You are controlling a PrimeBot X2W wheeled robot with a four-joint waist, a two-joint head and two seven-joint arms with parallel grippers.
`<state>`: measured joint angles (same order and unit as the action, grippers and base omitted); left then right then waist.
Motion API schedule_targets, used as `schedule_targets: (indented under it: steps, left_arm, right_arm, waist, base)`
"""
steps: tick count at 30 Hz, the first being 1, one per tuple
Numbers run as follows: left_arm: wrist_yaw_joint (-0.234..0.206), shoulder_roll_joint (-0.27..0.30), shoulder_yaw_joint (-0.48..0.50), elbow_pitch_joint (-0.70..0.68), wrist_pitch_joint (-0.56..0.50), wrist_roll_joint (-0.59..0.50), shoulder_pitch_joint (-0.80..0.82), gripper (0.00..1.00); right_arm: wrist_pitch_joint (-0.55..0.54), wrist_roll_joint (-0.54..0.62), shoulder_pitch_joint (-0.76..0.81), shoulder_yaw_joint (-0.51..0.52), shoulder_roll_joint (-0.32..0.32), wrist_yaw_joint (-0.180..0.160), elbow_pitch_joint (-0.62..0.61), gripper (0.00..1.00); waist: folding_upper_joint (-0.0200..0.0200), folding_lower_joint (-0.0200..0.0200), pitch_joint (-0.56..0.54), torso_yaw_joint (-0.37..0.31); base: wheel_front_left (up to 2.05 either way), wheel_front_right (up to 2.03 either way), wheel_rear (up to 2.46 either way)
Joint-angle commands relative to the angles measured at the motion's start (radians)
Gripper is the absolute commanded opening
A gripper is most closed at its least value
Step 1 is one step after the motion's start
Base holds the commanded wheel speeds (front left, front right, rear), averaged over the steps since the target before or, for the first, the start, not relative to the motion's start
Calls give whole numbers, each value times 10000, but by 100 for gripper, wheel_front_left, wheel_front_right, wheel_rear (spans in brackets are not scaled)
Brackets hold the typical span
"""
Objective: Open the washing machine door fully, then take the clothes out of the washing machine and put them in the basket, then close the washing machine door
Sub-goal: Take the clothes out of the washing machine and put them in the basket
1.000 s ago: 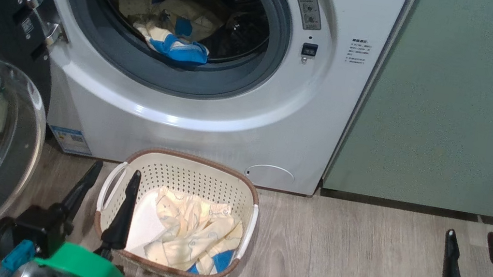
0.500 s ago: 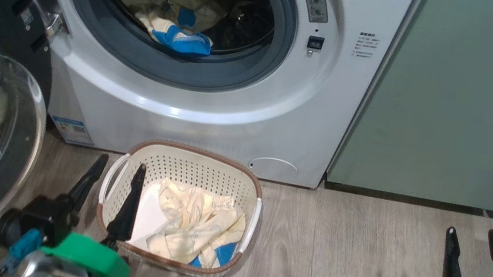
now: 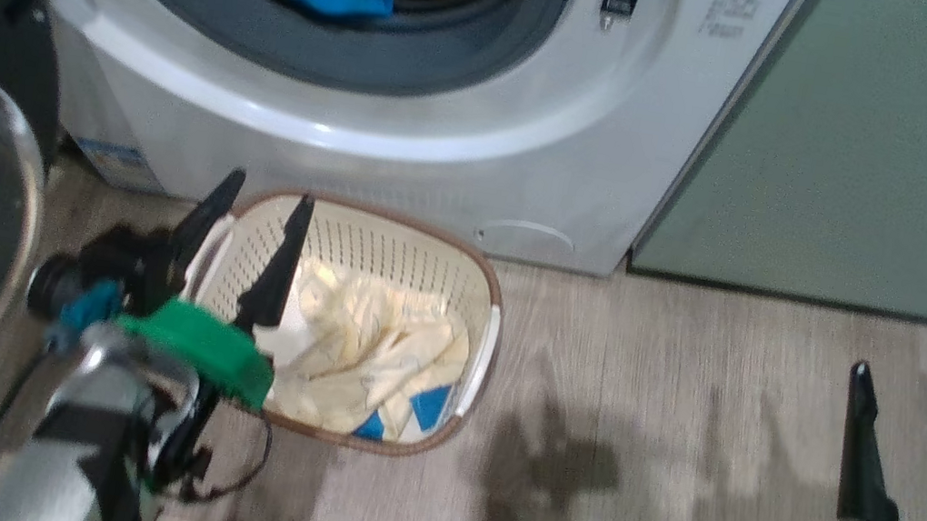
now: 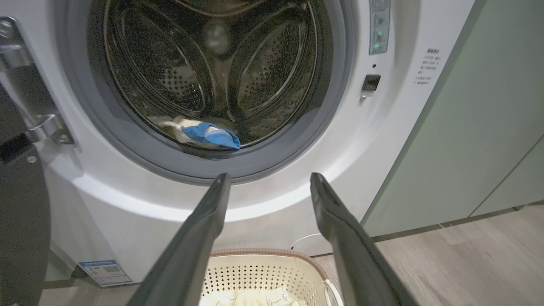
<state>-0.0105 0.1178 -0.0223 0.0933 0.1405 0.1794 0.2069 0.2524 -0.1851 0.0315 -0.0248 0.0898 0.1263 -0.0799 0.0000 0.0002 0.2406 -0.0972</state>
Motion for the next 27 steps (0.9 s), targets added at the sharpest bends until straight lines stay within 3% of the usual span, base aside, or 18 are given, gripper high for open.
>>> schedule_targets:
  steps: [1, 11, 27]
  left_arm:
    - [46, 290, 285, -173, -53, 49, 533, 100]
    - [336, 1209, 60, 1761, -727, -342, 3527, 100]
    - [806, 3781, -73, 3154, -2603, -1351, 7467, 100]
  right_arm:
    - [94, -81, -377, -180, 161, 44, -368, 100]
    - [94, -310, -1454, -387, -207, 44, -436, 100]
    - [94, -1439, -2440, -886, -393, 44, -436, 100]
  waist:
    - [0, -2, 492, -107]
    - [0, -2, 2337, -738]
    - [0, -2, 3860, -2526]
  base:
    - [0, 0, 0]
    - [0, 0, 0]
    - [0, 0, 0]
